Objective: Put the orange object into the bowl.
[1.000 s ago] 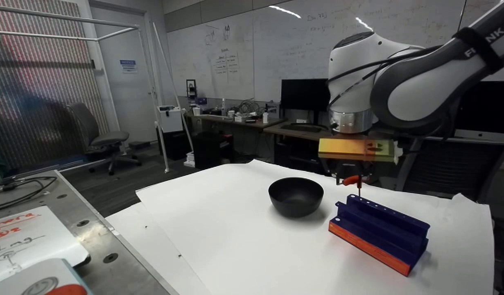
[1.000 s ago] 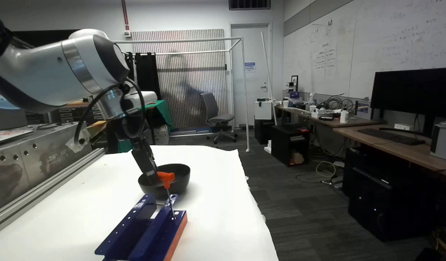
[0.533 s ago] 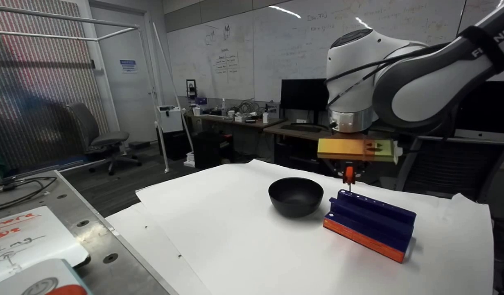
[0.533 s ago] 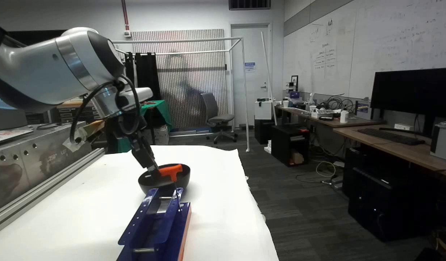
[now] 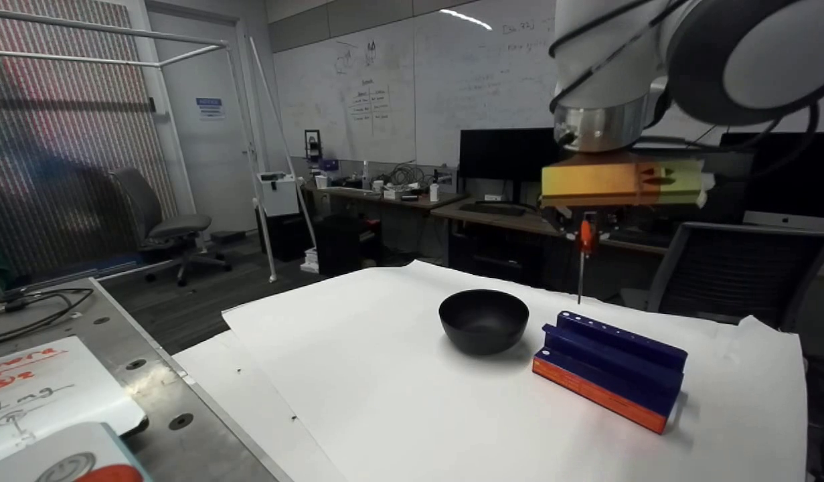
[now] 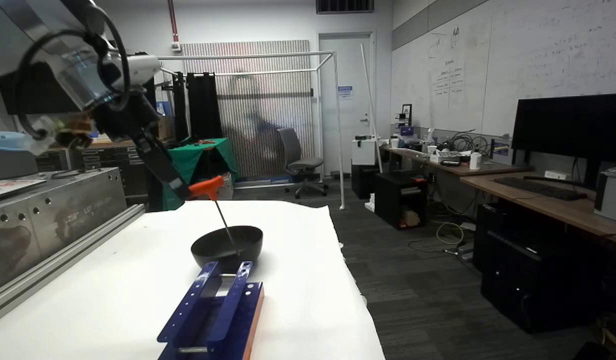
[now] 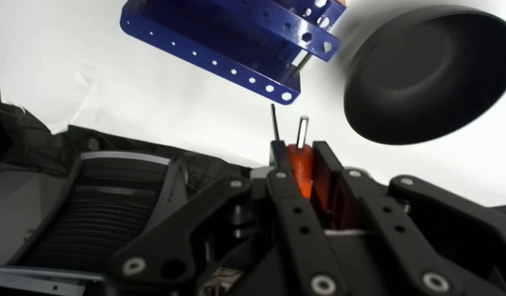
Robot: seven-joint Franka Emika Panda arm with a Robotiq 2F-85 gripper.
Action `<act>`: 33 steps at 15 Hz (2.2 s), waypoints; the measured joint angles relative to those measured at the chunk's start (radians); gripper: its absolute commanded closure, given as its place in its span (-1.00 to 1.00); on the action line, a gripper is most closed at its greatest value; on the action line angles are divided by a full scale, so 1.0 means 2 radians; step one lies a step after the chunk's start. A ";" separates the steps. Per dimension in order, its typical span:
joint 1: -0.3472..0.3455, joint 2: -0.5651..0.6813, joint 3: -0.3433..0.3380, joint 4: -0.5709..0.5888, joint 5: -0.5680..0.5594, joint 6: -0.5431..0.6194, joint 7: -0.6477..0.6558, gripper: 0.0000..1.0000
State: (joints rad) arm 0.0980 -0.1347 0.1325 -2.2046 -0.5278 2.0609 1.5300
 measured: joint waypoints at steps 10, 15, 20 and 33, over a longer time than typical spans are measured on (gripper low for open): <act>0.018 0.073 0.063 0.013 -0.230 0.016 -0.013 0.90; 0.036 0.169 0.056 0.062 -0.306 0.057 -0.014 0.90; 0.047 0.234 0.042 0.107 -0.333 0.072 -0.021 0.87; 0.057 0.315 0.024 0.155 -0.311 0.040 -0.100 -0.23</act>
State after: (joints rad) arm 0.2116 0.4962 0.1800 -1.8951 -1.1498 2.1418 1.3297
